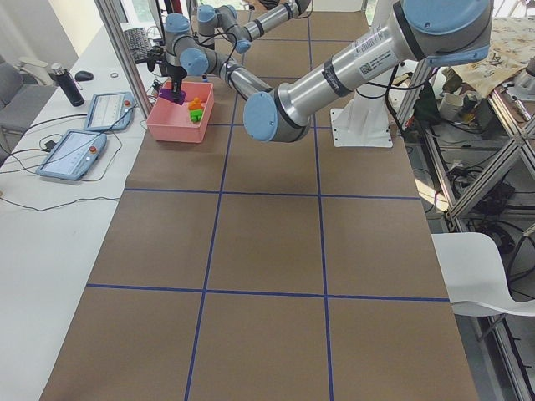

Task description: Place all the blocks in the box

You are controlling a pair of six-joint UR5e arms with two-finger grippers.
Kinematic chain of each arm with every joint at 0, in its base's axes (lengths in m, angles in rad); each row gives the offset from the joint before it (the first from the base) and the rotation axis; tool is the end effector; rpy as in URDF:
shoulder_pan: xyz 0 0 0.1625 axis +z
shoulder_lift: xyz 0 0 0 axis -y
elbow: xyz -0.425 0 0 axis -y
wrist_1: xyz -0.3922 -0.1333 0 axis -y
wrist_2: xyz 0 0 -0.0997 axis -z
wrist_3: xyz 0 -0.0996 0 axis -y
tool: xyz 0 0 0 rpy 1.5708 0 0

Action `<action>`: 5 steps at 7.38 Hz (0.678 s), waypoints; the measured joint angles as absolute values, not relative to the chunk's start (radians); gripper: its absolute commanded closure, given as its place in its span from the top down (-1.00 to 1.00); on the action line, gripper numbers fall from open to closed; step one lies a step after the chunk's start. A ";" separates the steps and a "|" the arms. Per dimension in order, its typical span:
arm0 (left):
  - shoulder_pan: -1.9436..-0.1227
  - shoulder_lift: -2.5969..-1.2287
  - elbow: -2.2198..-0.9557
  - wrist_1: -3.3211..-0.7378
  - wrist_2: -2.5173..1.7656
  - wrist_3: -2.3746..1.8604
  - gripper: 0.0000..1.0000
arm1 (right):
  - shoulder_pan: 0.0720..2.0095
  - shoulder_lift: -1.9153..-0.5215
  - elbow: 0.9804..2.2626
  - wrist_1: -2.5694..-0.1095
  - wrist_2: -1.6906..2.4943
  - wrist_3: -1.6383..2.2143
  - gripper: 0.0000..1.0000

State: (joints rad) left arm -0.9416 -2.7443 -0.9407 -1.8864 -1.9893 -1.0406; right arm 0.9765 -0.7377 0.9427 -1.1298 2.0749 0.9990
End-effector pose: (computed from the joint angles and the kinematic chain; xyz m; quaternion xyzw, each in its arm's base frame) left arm 0.4320 -0.7513 0.1081 0.1334 0.4287 -0.0970 0.8883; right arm -0.3945 -0.7359 0.3781 0.0458 -0.3851 0.1070 0.9155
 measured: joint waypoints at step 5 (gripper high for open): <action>-0.830 -2.883 -0.640 -2.121 -1.737 -1.110 1.00 | 0.942 -0.674 0.785 -1.015 2.029 1.058 -0.99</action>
State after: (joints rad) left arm -0.8298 -2.8825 -0.6396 -2.1208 -1.7367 -1.1105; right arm 0.9417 -0.6737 0.7849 -1.0149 2.0289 1.0578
